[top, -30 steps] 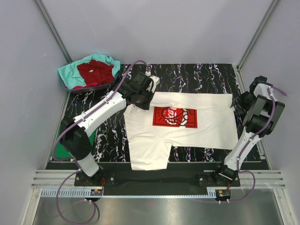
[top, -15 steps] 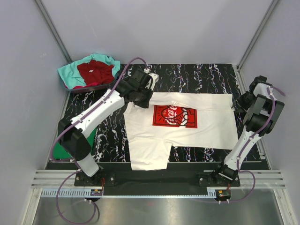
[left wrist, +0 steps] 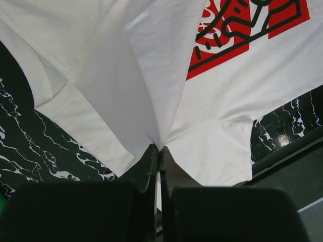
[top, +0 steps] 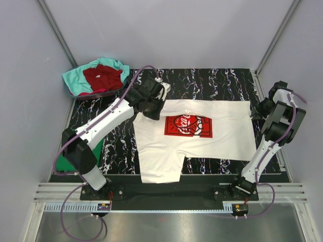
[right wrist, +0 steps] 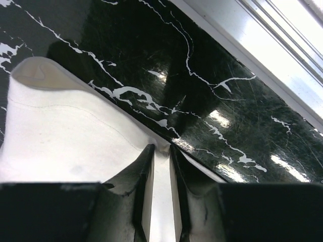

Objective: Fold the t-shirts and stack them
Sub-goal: Fold the tshirt

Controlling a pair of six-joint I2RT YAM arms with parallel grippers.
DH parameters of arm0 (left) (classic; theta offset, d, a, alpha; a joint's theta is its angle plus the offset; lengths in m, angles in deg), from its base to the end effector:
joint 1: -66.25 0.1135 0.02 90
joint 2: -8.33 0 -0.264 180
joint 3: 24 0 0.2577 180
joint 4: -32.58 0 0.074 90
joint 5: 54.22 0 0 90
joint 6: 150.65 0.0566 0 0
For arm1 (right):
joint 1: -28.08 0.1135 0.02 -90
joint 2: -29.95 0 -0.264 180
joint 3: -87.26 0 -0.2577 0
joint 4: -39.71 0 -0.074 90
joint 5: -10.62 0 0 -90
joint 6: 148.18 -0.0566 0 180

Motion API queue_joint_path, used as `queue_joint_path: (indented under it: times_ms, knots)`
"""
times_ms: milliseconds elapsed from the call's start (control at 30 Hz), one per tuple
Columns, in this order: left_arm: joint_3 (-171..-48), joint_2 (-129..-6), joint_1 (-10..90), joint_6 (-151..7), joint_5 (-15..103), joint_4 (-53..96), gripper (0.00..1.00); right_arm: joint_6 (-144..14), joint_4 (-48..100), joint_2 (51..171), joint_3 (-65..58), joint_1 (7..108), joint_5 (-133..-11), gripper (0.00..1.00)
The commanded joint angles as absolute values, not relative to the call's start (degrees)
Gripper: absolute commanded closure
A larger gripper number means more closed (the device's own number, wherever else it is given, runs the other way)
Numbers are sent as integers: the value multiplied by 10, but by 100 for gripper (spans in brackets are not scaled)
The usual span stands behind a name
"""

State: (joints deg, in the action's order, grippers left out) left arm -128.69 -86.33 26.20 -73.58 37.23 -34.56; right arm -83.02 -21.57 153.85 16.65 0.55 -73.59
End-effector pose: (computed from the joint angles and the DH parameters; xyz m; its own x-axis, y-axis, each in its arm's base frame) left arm 0.2793 -0.2367 0.3119 -0.7728 0.3574 -0.5245 0.4934 0.8581 -0.1422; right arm 0.4005 -0.2023 0.1417 -0.5962 0.7820 -0.1817 0.7585 0.6228 0.1919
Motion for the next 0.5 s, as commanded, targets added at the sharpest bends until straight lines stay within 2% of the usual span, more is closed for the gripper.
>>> queue_joint_path:
  times_ms: [0,267,433,467]
  knots:
    - [-1283,-837,260,-731,359,-351,100,-826,-210,1547,192,-2,-725,75]
    - [-1202,-824,260,-736,343,-341,100,-824,-209,1548,194,-2,-718,84]
    - [-1174,-829,260,-736,391,-317,100,-824,-211,1552,199,-2,-718,90]
    - [-1171,-832,260,-737,398,-315,94,-825,-211,1551,199,-2,-719,91]
